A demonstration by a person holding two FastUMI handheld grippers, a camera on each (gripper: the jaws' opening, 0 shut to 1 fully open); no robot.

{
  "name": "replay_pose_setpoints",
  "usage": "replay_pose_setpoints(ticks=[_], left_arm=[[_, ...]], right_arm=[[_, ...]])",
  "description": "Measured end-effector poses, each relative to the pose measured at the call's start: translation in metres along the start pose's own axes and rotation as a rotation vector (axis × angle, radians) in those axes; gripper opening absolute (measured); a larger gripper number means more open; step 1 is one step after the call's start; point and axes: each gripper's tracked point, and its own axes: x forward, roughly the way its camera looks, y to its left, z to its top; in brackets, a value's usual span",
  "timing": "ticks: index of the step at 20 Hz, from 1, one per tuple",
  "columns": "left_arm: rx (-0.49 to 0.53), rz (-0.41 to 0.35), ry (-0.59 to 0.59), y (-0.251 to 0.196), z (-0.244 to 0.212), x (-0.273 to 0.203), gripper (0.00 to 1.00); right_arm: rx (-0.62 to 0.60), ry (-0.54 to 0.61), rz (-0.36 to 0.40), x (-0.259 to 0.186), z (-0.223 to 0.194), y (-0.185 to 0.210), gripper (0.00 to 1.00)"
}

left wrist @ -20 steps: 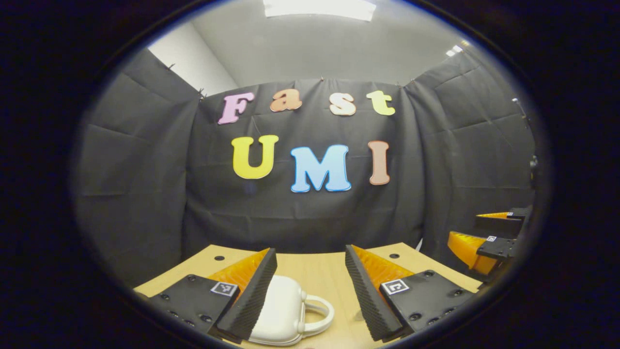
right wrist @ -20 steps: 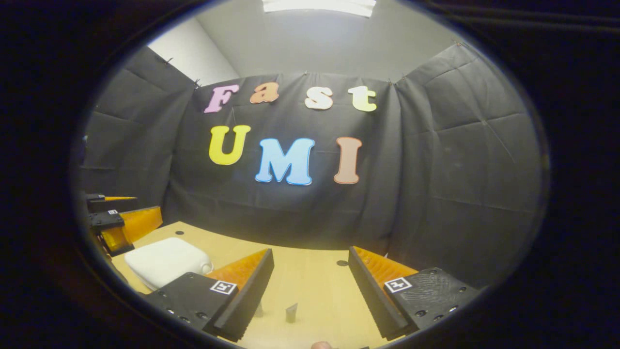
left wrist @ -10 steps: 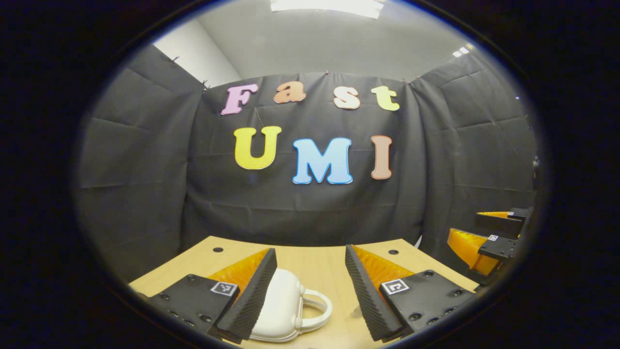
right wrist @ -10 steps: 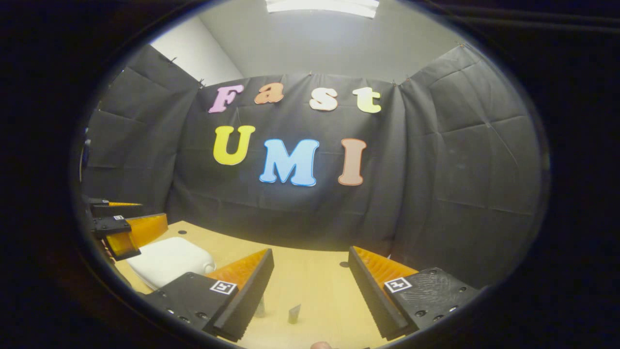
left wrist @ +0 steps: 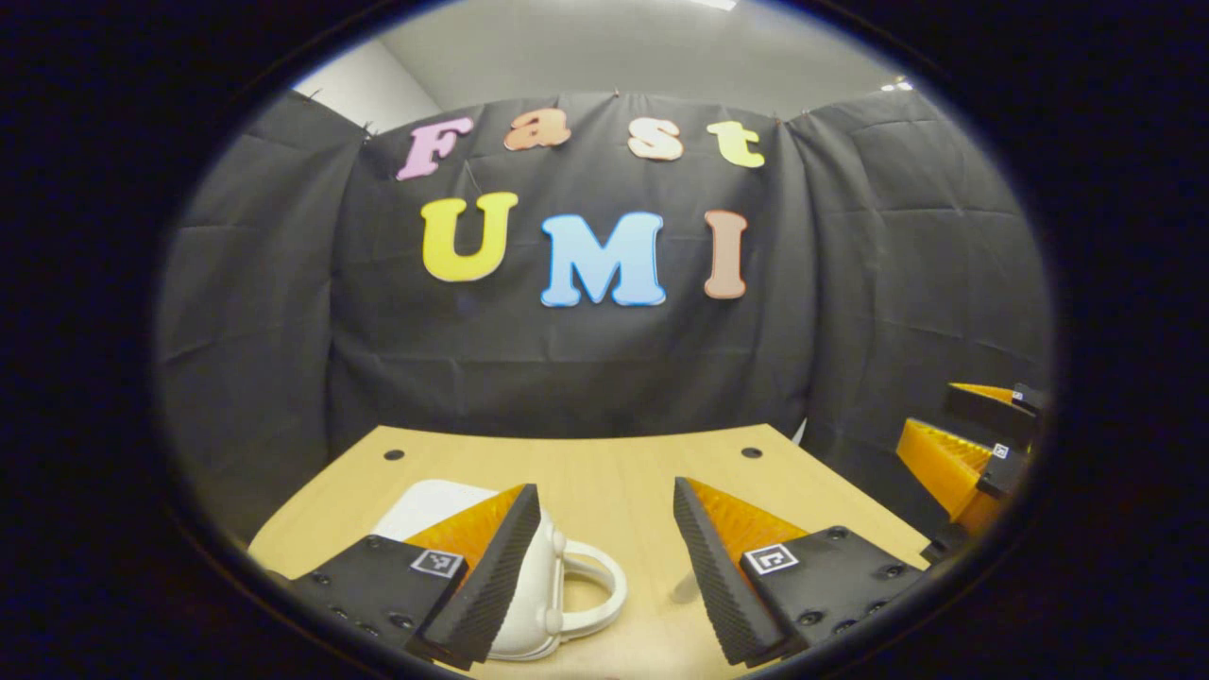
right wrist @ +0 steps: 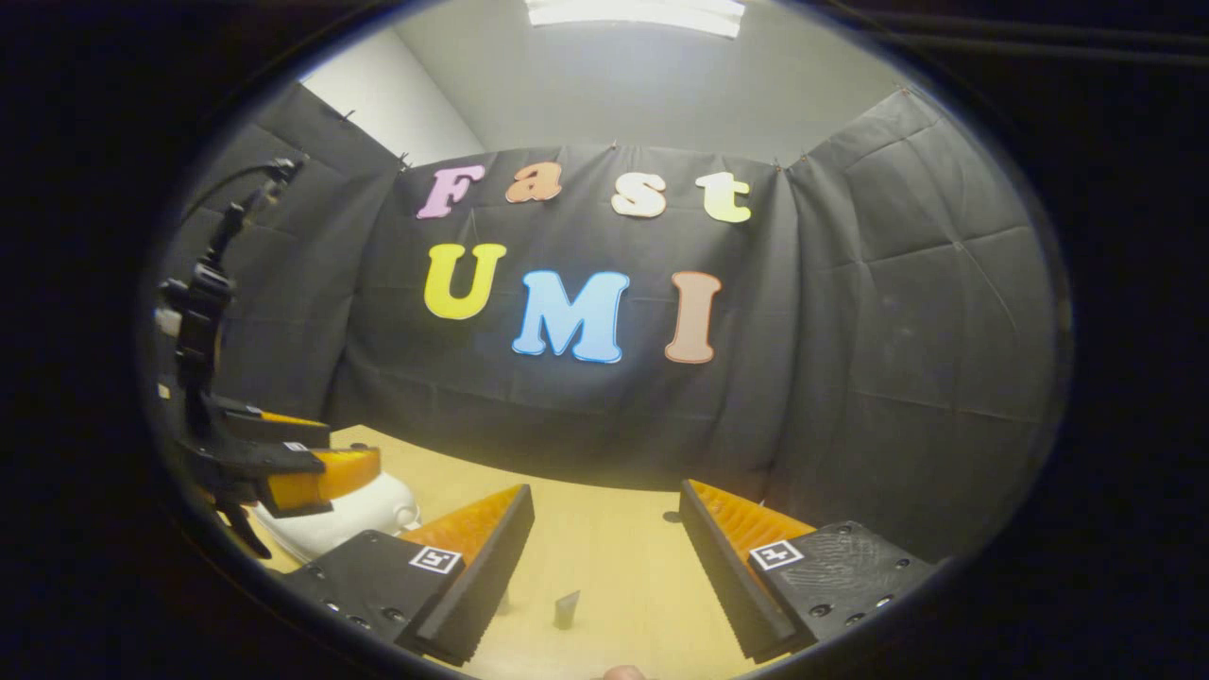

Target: First open the suitcase, pack the skin care products into it, and then close the suitcase.

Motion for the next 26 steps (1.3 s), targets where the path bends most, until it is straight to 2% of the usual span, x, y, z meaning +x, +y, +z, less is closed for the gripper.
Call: replay_pose_setpoints(ticks=[7, 13, 15, 16, 17, 18, 20, 21, 23, 24, 25, 26], left_arm=[[-0.188, -0.052, 0.415, 0.005, -0.085, 0.080, 0.92], [-0.238, -0.057, 0.762, 0.005, -0.164, 0.113, 0.93], [-0.232, -0.032, 0.849, 0.012, -0.186, 0.120, 0.92], [-0.226, -0.015, 0.876, 0.016, -0.196, 0.123, 0.82], [-0.233, -0.017, 0.899, 0.015, -0.205, 0.127, 0.69], [-0.248, -0.022, 0.924, 0.011, -0.212, 0.126, 0.68], [-0.267, -0.020, 0.942, 0.007, -0.220, 0.127, 0.52], [-0.256, -0.009, 0.939, 0.010, -0.221, 0.129, 0.54], [-0.238, -0.005, 0.930, 0.015, -0.216, 0.130, 0.27], [-0.217, -0.023, 0.936, 0.013, -0.216, 0.129, 0.26], [-0.190, -0.041, 0.931, 0.013, -0.210, 0.128, 0.21], [-0.173, -0.048, 0.922, 0.014, -0.203, 0.127, 0.21]], right_arm=[[0.004, 0.040, 0.003, 0.010, -0.016, -0.023, 0.94], [0.018, 0.061, -0.002, 0.021, -0.025, -0.036, 0.94], [0.021, 0.069, 0.003, 0.024, -0.028, -0.038, 0.94], [0.022, 0.072, 0.008, 0.026, -0.028, -0.038, 0.94], [0.021, 0.075, 0.012, 0.027, -0.028, -0.039, 0.94], [0.019, 0.076, 0.015, 0.028, -0.030, -0.040, 0.94], [0.013, 0.077, 0.024, 0.028, -0.030, -0.040, 0.94], [0.009, 0.076, 0.028, 0.027, -0.030, -0.040, 0.94], [0.005, 0.069, 0.040, 0.025, -0.028, -0.040, 0.94], [0.003, 0.066, 0.048, 0.024, -0.027, -0.039, 0.94], [0.002, 0.064, 0.055, 0.022, -0.028, -0.039, 0.94], [-0.001, 0.062, 0.059, 0.022, -0.028, -0.040, 0.94]])
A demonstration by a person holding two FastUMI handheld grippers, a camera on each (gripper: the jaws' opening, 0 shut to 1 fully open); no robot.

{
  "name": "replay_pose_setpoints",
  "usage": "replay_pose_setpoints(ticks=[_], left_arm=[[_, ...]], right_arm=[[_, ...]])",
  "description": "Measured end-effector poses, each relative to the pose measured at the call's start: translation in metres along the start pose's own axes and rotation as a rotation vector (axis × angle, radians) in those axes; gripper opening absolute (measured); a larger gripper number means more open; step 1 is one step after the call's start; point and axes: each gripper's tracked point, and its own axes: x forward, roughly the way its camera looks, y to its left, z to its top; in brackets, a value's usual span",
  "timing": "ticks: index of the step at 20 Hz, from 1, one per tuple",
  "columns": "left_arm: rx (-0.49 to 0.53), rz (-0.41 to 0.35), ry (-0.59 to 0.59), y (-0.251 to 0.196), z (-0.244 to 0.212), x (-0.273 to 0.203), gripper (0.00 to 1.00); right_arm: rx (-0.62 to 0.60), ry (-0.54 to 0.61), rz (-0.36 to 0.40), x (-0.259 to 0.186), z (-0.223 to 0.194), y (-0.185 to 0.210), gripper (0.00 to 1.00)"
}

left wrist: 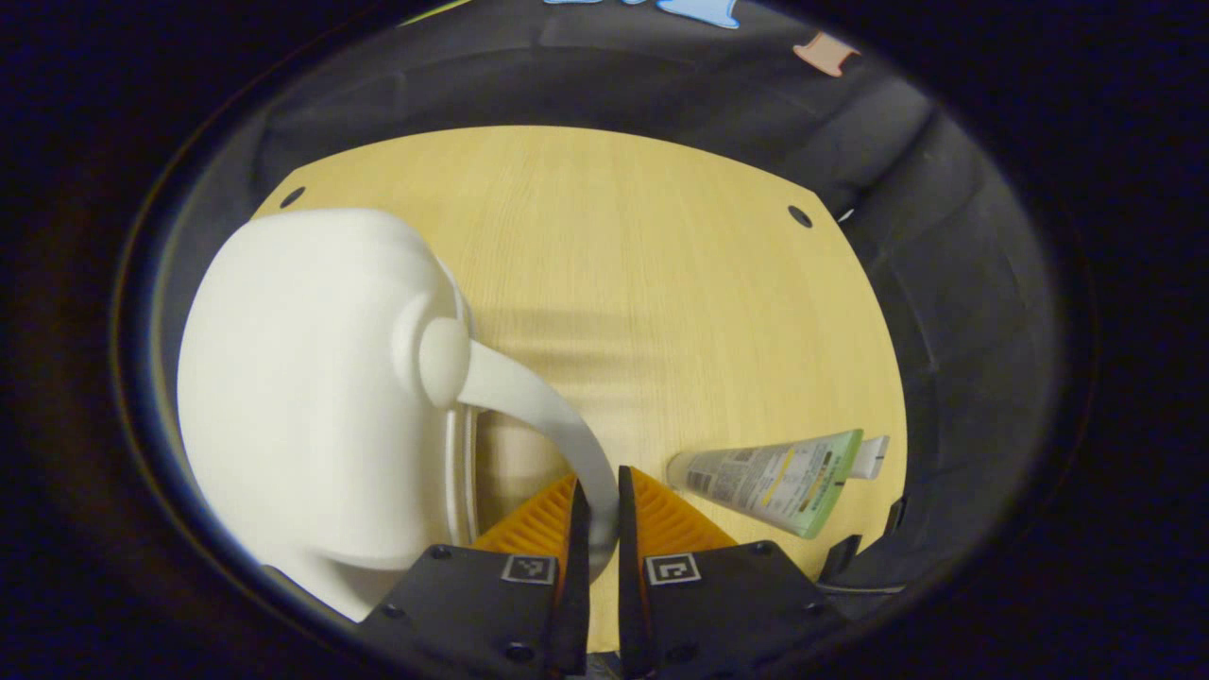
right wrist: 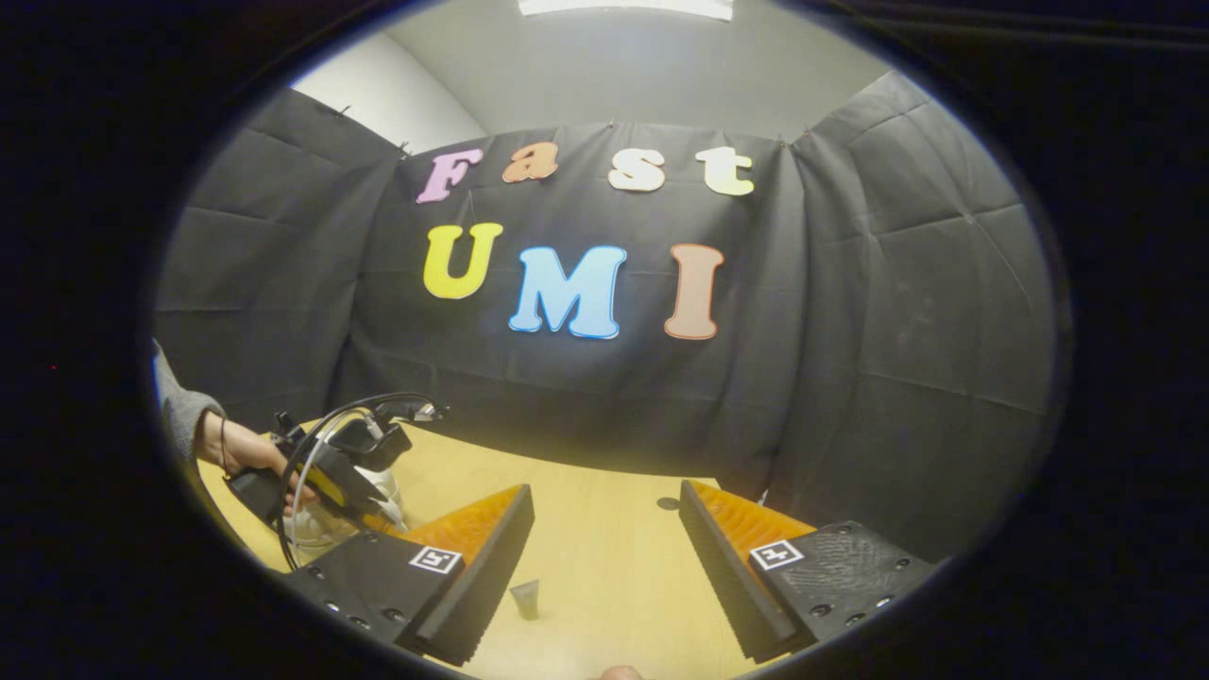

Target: First open the suitcase, pack the skin care products into it, and then close the suitcase.

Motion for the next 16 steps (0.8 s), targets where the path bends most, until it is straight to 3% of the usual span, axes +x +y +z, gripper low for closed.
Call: replay_pose_setpoints(ticks=[3, 8, 12, 16], left_arm=[[0.002, -0.029, -0.035, -0.003, 0.023, -0.037, 0.17], [0.026, -0.009, -0.170, 0.011, 0.071, -0.141, 0.17], [0.054, 0.064, -0.302, 0.074, 0.104, -0.234, 0.14], [-0.007, 0.041, -0.382, 0.145, 0.105, -0.297, 0.17]], right_arm=[[-0.004, 0.001, 0.018, -0.003, -0.003, 0.001, 0.94], [-0.008, -0.017, 0.018, -0.001, 0.004, 0.008, 0.94], [0.019, -0.033, 0.030, 0.001, 0.016, 0.032, 0.94], [-0.001, -0.059, -0.002, 0.003, 0.029, 0.060, 0.94]])
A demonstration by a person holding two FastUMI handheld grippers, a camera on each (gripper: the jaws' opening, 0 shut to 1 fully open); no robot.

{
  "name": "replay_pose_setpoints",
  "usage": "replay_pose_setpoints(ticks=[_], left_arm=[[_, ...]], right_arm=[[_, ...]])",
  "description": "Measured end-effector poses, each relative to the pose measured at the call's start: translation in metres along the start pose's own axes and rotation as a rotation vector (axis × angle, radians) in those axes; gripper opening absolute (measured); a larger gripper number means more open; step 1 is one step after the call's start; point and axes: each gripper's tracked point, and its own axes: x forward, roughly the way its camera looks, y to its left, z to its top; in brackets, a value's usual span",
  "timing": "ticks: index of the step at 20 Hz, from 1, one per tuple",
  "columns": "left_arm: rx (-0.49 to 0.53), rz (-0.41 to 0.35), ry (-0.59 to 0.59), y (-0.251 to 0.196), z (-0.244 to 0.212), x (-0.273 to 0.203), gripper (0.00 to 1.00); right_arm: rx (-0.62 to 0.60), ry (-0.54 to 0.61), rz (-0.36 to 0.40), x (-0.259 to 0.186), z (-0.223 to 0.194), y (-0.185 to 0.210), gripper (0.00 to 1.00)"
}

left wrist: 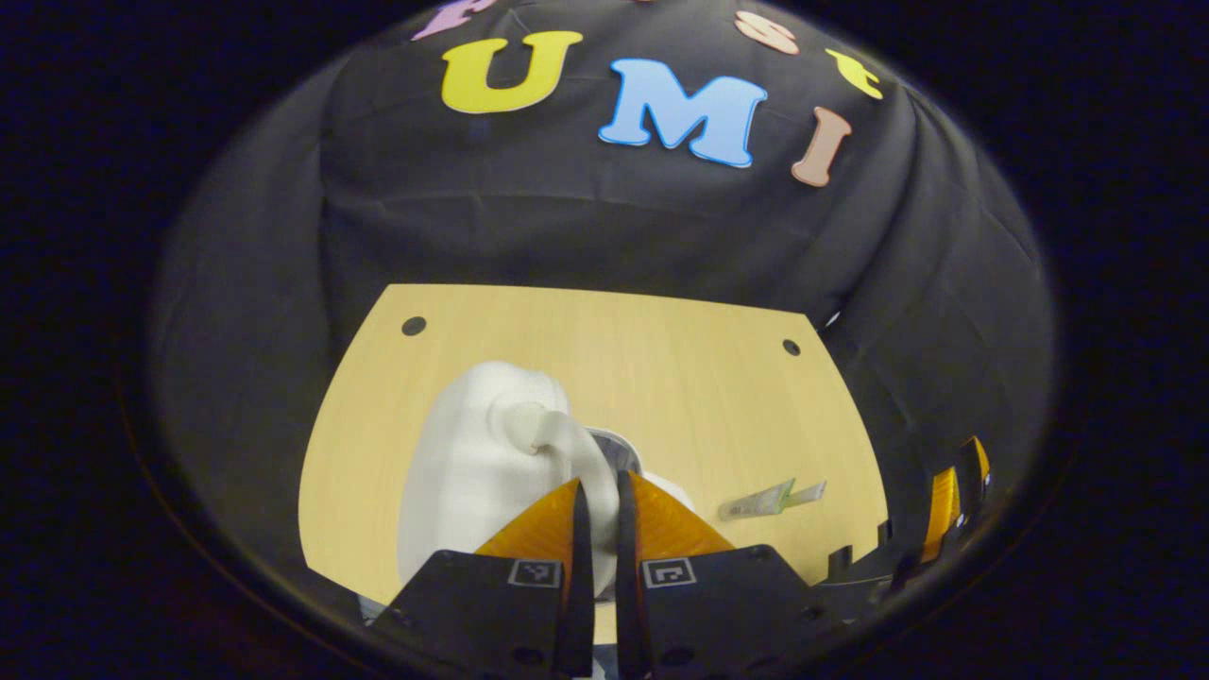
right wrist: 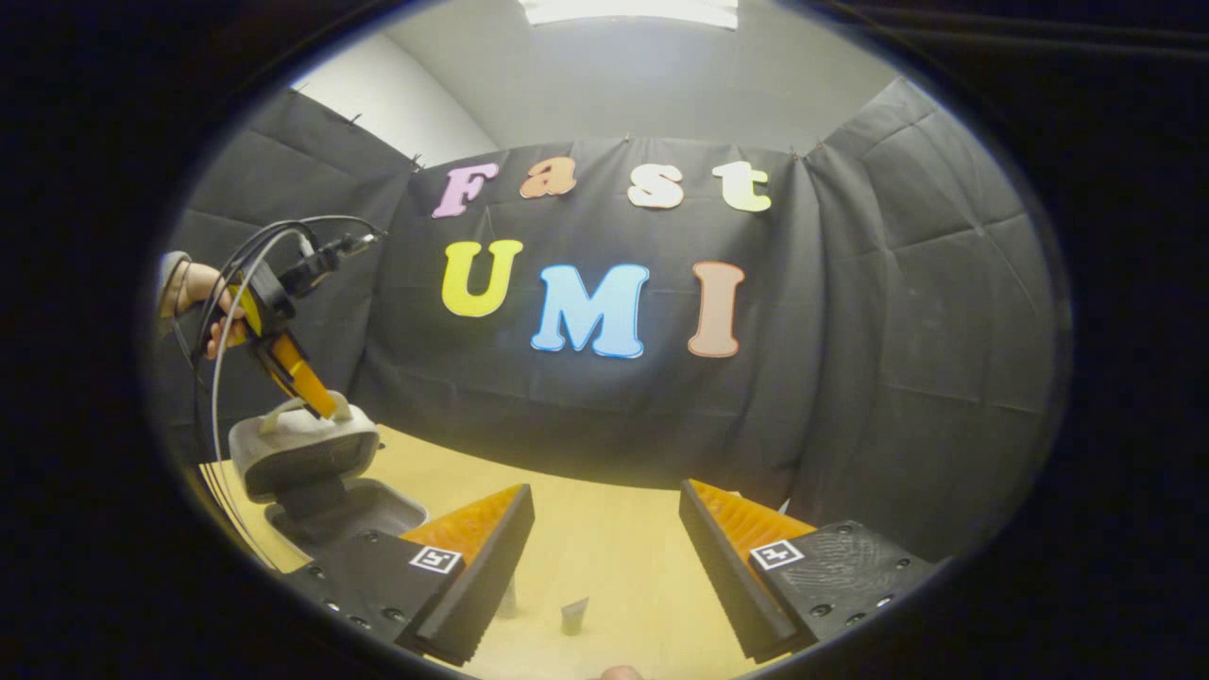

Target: First open the suitcase, pack the skin care products into it, and then close the suitcase.

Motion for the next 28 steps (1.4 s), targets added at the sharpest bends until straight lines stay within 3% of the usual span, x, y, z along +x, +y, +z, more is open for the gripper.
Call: replay_pose_setpoints(ticks=[5, 9, 15, 20, 23, 25, 26, 28], left_arm=[[0.042, 0.155, -0.124, 0.138, 0.034, -0.040, 0.17], [0.106, 0.238, -0.094, 0.253, 0.029, -0.023, 0.16], [0.015, 0.220, 0.021, 0.396, -0.007, 0.053, 0.17], [-0.046, 0.195, 0.112, 0.474, -0.074, 0.112, 0.17], [-0.096, 0.186, 0.145, 0.492, -0.100, 0.136, 0.17], [-0.119, 0.210, 0.140, 0.503, -0.108, 0.142, 0.19], [-0.126, 0.217, 0.138, 0.506, -0.113, 0.145, 0.26], [-0.122, 0.263, 0.107, 0.512, -0.112, 0.146, 0.26]], right_arm=[[-0.004, -0.005, -0.048, -0.002, 0.015, 0.048, 0.94], [-0.039, 0.001, -0.124, -0.003, 0.026, 0.079, 0.94], [-0.045, 0.029, -0.234, -0.004, 0.044, 0.112, 0.94], [-0.058, 0.043, -0.267, -0.005, 0.049, 0.125, 0.94], [-0.065, 0.060, -0.284, -0.008, 0.048, 0.123, 0.94], [-0.066, 0.061, -0.297, -0.012, 0.048, 0.119, 0.94], [-0.065, 0.063, -0.299, -0.014, 0.047, 0.118, 0.94], [-0.067, 0.072, -0.298, -0.016, 0.042, 0.114, 0.94]])
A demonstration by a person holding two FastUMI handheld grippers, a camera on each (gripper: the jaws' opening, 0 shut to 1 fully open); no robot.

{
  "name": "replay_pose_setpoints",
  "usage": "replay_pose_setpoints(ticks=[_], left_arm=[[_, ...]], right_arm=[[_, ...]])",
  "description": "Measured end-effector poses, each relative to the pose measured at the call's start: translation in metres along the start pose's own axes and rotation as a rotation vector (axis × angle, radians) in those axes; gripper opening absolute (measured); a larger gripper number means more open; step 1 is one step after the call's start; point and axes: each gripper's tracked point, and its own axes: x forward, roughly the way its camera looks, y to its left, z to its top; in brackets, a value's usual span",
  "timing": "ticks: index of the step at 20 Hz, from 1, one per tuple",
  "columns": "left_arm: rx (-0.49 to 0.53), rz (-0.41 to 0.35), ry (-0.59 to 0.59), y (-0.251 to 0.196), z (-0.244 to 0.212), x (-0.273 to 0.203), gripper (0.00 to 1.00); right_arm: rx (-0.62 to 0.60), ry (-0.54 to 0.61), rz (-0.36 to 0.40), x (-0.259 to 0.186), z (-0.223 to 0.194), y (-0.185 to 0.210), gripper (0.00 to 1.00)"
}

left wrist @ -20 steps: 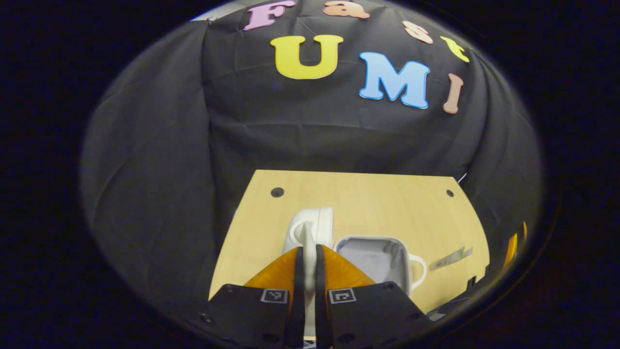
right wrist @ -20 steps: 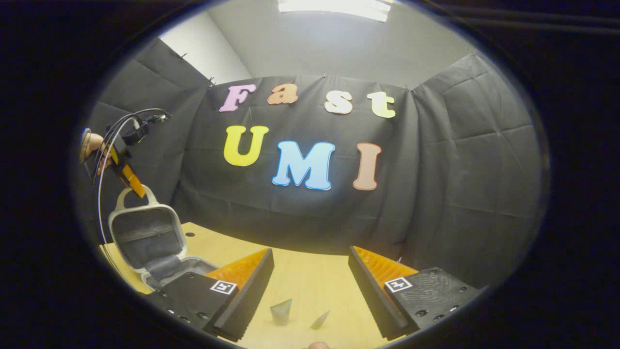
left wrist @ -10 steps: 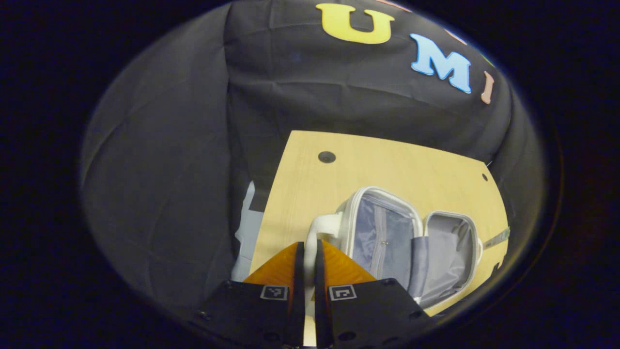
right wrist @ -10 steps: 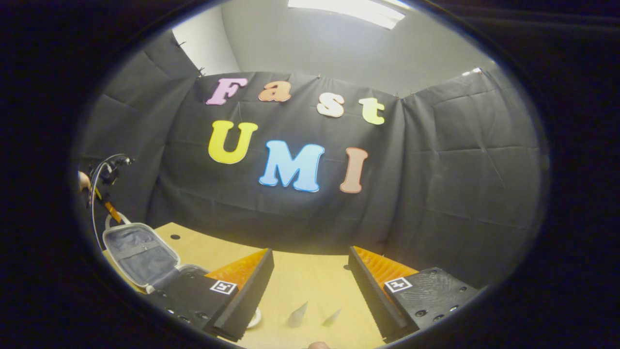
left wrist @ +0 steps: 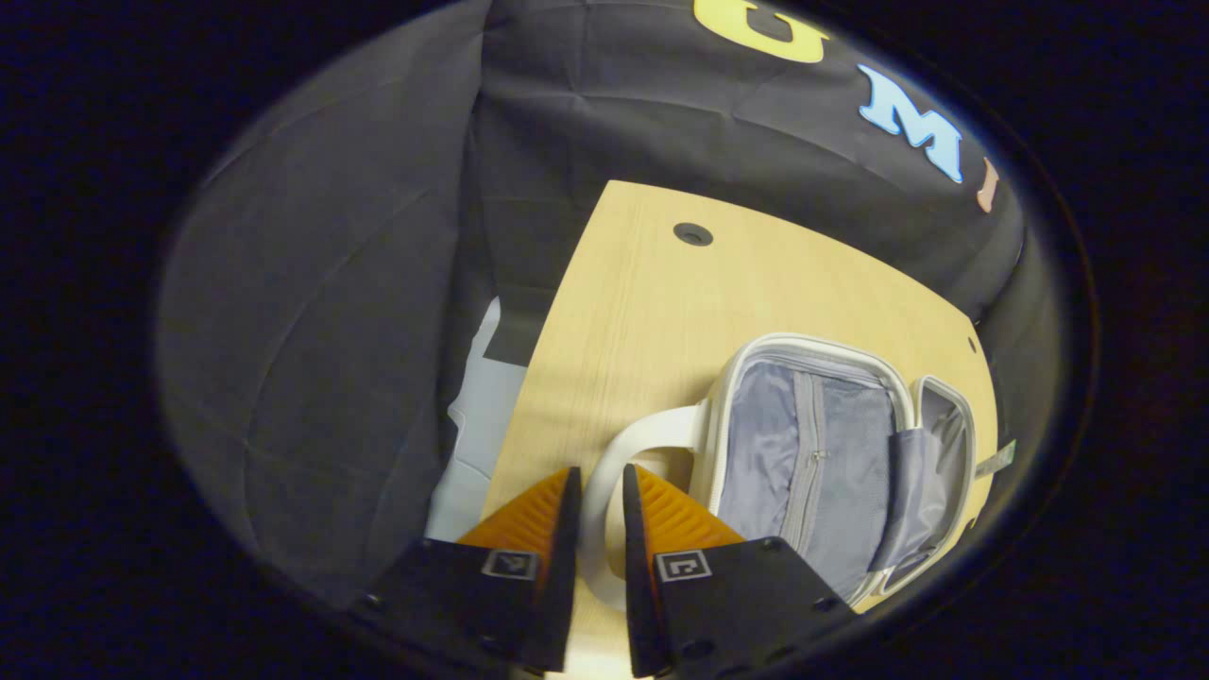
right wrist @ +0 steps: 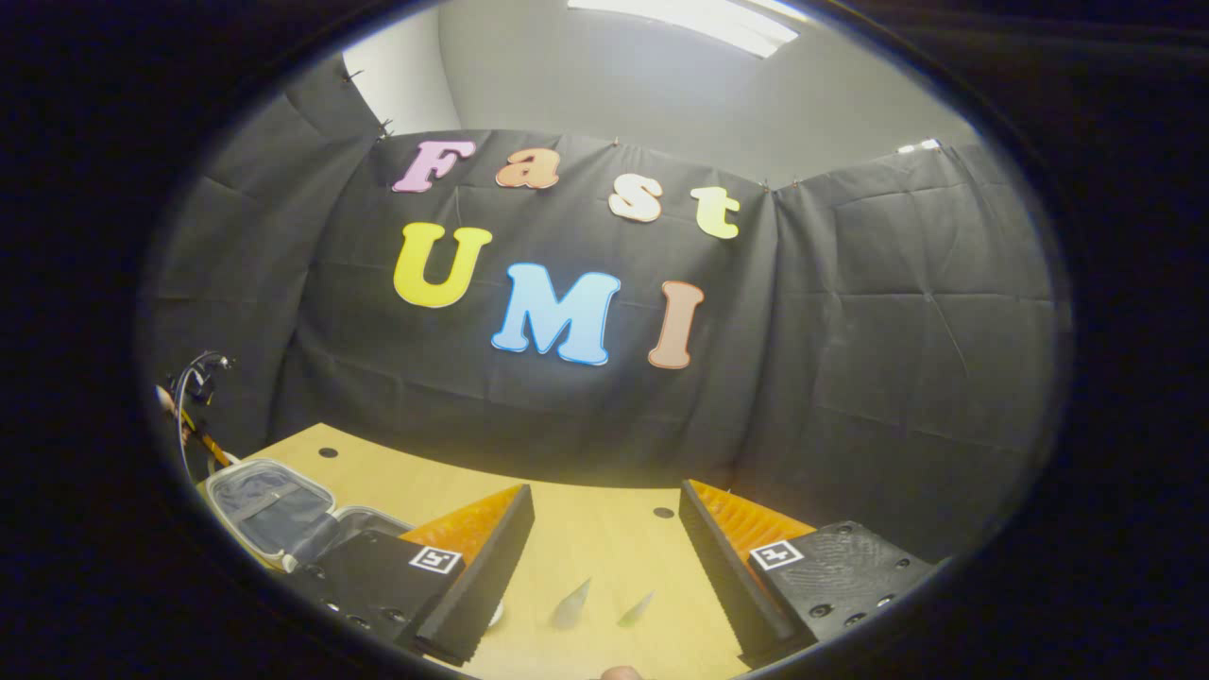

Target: First open the suitcase, pack the skin care products into it, and then close the suitcase.

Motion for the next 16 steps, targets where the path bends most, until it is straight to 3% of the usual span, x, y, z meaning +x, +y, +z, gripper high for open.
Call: replay_pose_setpoints(ticks=[1, 2, 3, 5, 7, 11, 16], left_arm=[[-0.014, 0.000, -0.026, 0.002, 0.001, -0.003, 0.37], [-0.035, 0.001, -0.055, -0.001, 0.006, -0.010, 0.39], [-0.043, 0.013, -0.085, -0.002, 0.012, -0.020, 0.65], [-0.041, 0.066, -0.176, -0.002, 0.026, -0.039, 0.89], [-0.065, 0.098, -0.285, -0.012, 0.042, -0.068, 0.89], [-0.051, 0.091, -0.477, -0.074, 0.053, -0.145, 0.88], [-0.054, -0.071, -0.734, -0.224, 0.075, -0.213, 0.87]], right_arm=[[0.000, 0.003, 0.004, 0.000, -0.003, -0.003, 0.94], [0.003, 0.005, 0.009, -0.001, -0.004, -0.006, 0.94], [0.009, 0.003, 0.016, -0.002, -0.006, -0.009, 0.94], [0.017, -0.025, 0.034, 0.000, -0.006, -0.018, 0.94], [0.016, -0.028, 0.044, 0.007, -0.012, -0.032, 0.94], [0.051, -0.011, 0.018, 0.018, -0.034, -0.074, 0.94], [0.027, 0.012, 0.038, 0.027, -0.049, -0.108, 0.94]])
